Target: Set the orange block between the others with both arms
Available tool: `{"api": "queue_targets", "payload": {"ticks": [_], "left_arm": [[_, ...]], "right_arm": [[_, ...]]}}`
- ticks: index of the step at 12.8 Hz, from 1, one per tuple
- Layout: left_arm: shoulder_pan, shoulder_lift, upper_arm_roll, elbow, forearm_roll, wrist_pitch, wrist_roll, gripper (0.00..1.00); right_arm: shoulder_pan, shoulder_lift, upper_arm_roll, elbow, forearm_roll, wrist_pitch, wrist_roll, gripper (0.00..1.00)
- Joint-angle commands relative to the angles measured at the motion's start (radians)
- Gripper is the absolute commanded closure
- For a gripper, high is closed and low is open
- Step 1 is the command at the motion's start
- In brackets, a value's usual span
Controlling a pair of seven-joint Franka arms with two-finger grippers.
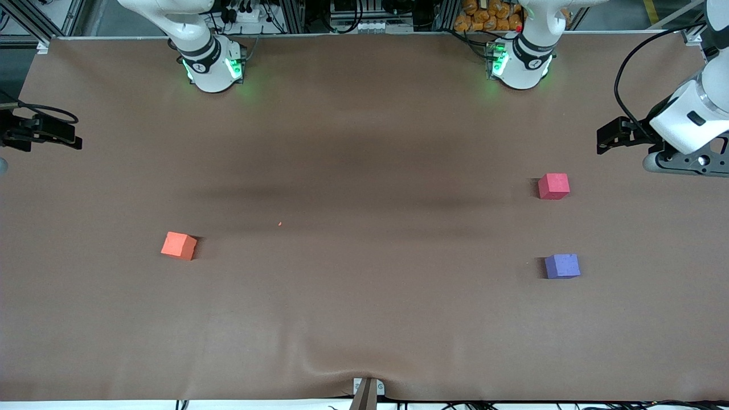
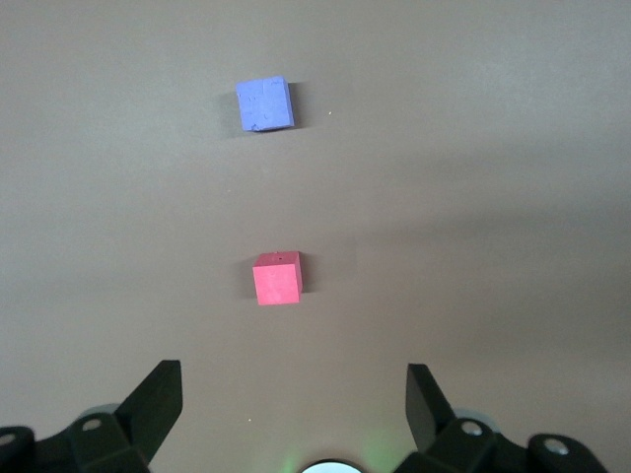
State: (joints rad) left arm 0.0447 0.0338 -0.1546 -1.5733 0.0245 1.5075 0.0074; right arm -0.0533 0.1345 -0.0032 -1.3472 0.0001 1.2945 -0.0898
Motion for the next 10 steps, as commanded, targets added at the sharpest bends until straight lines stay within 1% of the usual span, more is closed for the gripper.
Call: {"api": "queue_targets", "payload": {"ticks": [1, 3, 6, 10], "left_arm": [[-0.003, 0.011, -0.005, 0.012, 0.020, -0.013, -0.018, 0.00], [-0.003, 0.009, -0.005, 0.010, 0.020, -0.013, -0.018, 0.00], [-0.005, 0.011, -0.005, 0.009, 0.020, -0.013, -0.018, 0.00], [-0.006, 0.011, -0.005, 0.010, 0.020, -0.013, -0.018, 0.00]], "right_arm": [[0.013, 0.022, -0.001, -0.024, -0.008, 0.067, 0.012, 0.00], [0.015, 0.084, -0.001, -0.058, 0.000, 0.170, 0.012, 0.00], [0.015, 0.210, 0.000, -0.070, 0.006, 0.271, 0.012, 0.00], [0.027, 0.331, 0.000, -0.170, 0.040, 0.527, 0.013, 0.00]]}}
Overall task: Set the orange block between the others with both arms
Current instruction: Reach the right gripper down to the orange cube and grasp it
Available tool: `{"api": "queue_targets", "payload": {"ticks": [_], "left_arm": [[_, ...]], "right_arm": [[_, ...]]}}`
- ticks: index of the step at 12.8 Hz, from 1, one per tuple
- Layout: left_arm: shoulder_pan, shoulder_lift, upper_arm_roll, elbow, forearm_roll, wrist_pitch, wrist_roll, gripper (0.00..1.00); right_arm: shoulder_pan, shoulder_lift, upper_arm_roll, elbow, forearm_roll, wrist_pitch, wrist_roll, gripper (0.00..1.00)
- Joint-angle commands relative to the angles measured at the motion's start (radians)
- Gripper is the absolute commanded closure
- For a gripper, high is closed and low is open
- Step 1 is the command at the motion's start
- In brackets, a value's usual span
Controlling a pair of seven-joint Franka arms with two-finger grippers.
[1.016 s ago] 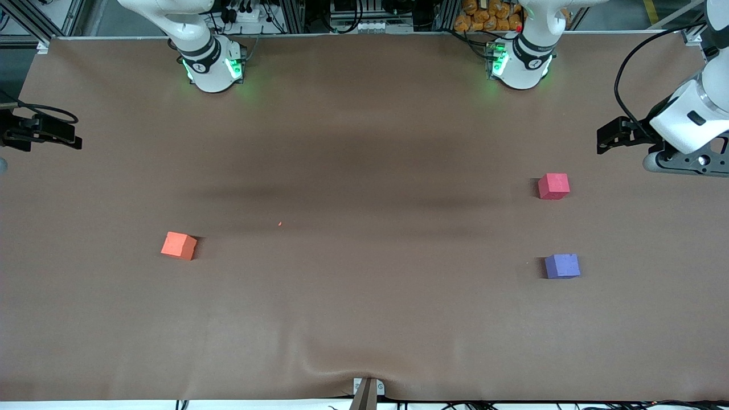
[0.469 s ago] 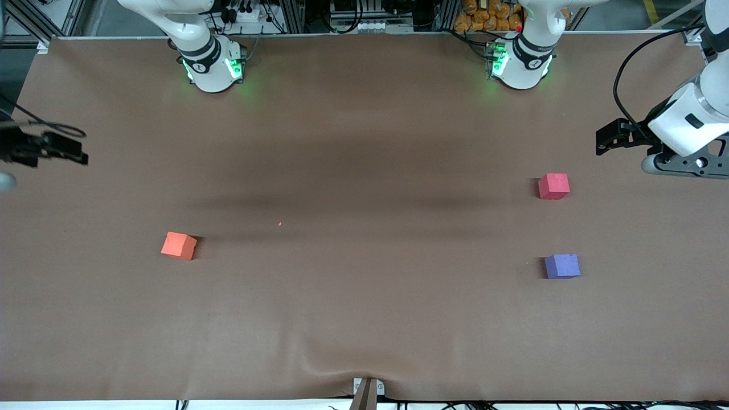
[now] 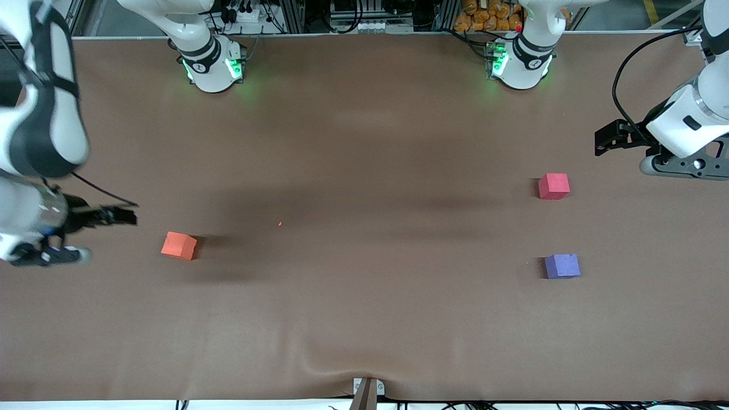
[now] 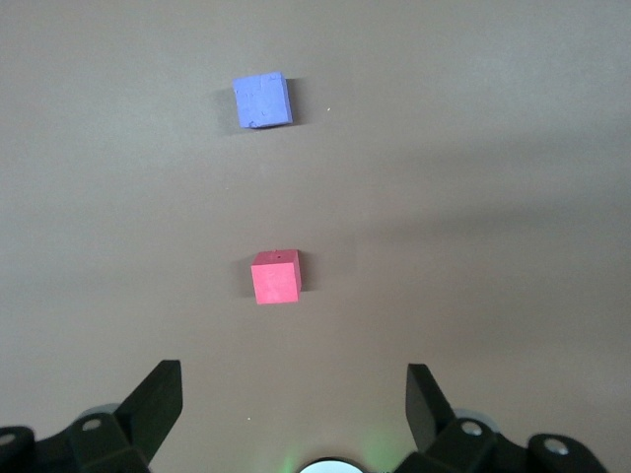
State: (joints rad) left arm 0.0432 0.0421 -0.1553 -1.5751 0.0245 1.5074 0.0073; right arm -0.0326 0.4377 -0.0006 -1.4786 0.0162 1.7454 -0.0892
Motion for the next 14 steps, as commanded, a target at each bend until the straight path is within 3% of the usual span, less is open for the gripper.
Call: {"api": "queue_targets", "payload": {"ticks": [1, 5, 14], "left_arm": [[-0.003, 0.002, -0.004, 0.012, 0.020, -0.013, -0.018, 0.00], [-0.005, 0.010, -0.006, 0.006, 0.020, -0.013, -0.018, 0.00], [-0.003, 0.005, -0.007, -0.002, 0.020, -0.010, -0.032, 0.00]], "right_arm": [[0.005, 0.056, -0.002, -0.046, 0.030, 0.106, 0.011, 0.00], [0.005, 0.162, -0.004, -0.066, 0.033, 0.224, 0.012, 0.00], [-0.003, 0.222, -0.004, -0.111, 0.033, 0.307, 0.089, 0.00]]}}
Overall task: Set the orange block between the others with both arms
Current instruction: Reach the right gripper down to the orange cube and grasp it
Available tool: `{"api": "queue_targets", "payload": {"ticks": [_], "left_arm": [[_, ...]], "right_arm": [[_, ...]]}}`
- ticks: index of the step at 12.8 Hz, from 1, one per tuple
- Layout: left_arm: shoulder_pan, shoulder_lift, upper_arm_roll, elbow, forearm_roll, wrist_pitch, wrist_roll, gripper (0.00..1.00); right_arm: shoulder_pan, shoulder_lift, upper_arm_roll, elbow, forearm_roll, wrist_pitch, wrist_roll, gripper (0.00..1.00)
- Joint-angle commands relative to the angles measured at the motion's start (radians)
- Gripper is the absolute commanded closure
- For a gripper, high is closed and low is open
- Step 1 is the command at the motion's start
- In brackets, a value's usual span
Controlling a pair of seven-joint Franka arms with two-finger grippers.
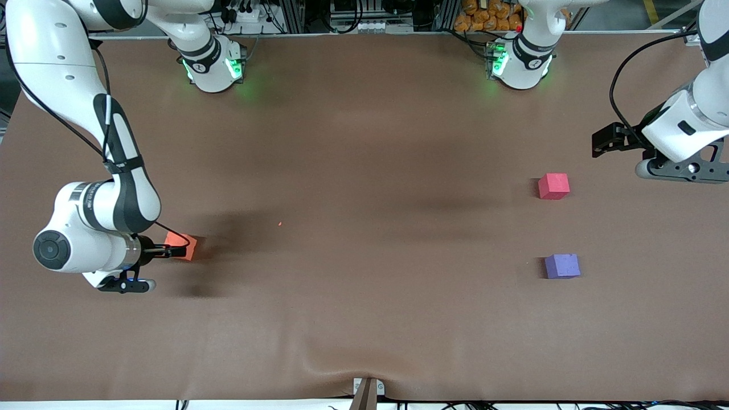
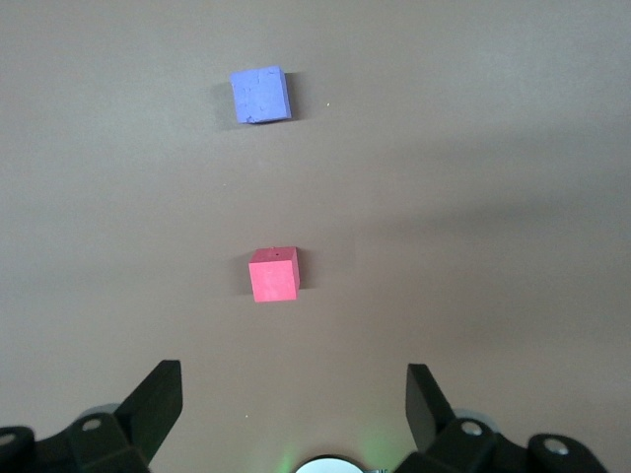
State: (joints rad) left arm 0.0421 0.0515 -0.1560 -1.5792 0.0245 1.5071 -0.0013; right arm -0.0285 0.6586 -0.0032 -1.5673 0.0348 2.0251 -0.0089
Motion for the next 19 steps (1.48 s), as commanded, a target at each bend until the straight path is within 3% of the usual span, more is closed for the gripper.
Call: {"api": "queue_targets", "payload": {"ticks": [1, 5, 9, 11, 13, 16, 19], "left_arm": [[-0.001, -0.005, -0.017, -0.002, 0.020, -0.008, -0.025, 0.00], [0.001, -0.007, -0.022, -0.008, 0.020, -0.010, -0.026, 0.00], [-0.001, -0.007, -0.024, -0.015, 0.020, -0.010, -0.032, 0.00], [-0.001, -0.007, -0.024, -0.016, 0.020, -0.010, -0.032, 0.00], [-0.001, -0.007, -0.024, -0.019, 0.020, -0.011, -0.032, 0.00], [-0.001, -0.005, -0.024, -0.019, 0.020, -0.012, -0.032, 0.00], [-0.001, -0.002, -0.024, -0.022, 0.020, -0.010, -0.032, 0.00]], "right_arm": [[-0.007, 0.006, -0.001, -0.023, 0.022, 0.030, 0.009, 0.00], [-0.018, 0.016, -0.003, -0.037, 0.062, 0.034, 0.035, 0.00], [-0.016, 0.016, -0.004, -0.111, 0.062, 0.158, 0.036, 0.00], [-0.015, 0.016, -0.006, -0.112, 0.063, 0.153, 0.035, 0.29], [-0.010, 0.012, -0.004, -0.112, 0.062, 0.135, 0.027, 0.44], [0.016, 0.001, -0.004, -0.079, 0.063, 0.129, 0.023, 0.57], [0.143, -0.022, -0.003, -0.022, 0.068, 0.139, 0.030, 0.58]]}}
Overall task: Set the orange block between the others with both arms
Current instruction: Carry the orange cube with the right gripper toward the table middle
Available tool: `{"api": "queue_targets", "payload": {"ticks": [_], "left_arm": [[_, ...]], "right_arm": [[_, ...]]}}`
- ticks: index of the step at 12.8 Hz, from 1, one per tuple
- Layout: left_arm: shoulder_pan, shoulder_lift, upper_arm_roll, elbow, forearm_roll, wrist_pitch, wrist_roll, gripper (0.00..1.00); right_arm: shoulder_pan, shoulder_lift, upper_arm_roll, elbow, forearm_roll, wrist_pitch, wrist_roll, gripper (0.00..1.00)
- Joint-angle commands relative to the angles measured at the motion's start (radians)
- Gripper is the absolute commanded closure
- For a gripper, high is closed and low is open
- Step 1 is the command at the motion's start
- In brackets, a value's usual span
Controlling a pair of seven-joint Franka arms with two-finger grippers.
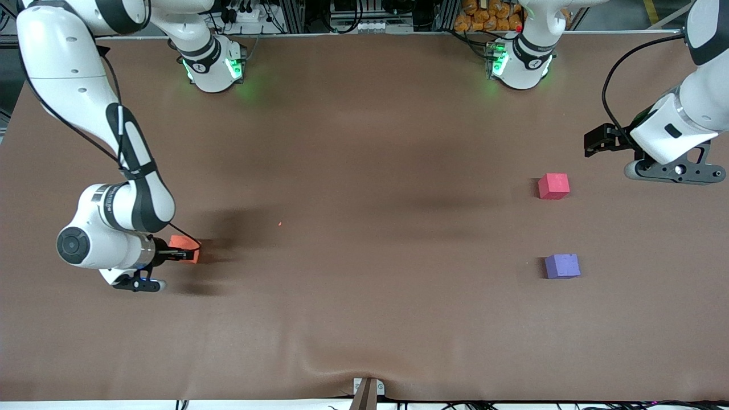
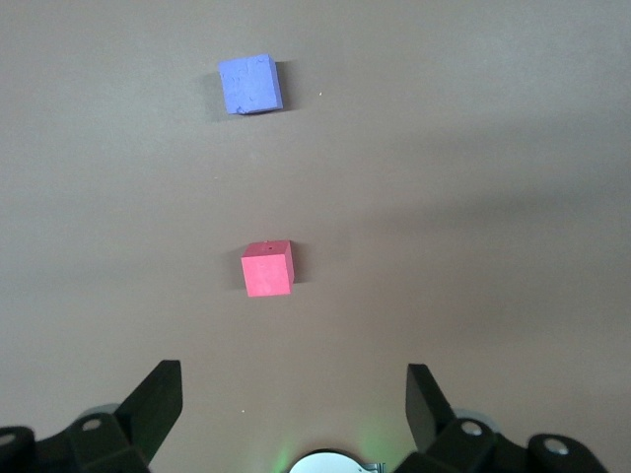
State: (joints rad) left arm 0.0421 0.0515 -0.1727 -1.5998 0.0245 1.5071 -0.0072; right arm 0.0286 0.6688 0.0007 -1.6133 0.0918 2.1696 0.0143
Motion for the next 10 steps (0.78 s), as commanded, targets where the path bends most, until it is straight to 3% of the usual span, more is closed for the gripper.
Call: {"api": "queue_targets", "payload": {"ticks": [1, 5, 7, 10], "left_arm": [[-0.001, -0.001, -0.007, -0.003, 0.022, -0.011, -0.025, 0.00], [0.001, 0.001, -0.007, -0.009, 0.022, -0.010, -0.025, 0.00], [0.001, 0.005, -0.007, -0.011, 0.023, -0.010, -0.025, 0.00], [0.001, 0.005, -0.007, -0.014, 0.023, -0.010, -0.025, 0.00]], "right_arm": [[0.141, -0.034, -0.007, 0.045, 0.040, -0.004, 0.010, 0.58], [0.347, -0.020, -0.008, 0.065, 0.461, 0.036, 0.065, 0.58], [0.437, -0.002, -0.008, 0.064, 0.580, 0.149, 0.084, 0.56], [0.542, 0.041, -0.008, 0.064, 0.621, 0.202, 0.157, 0.47]]}}
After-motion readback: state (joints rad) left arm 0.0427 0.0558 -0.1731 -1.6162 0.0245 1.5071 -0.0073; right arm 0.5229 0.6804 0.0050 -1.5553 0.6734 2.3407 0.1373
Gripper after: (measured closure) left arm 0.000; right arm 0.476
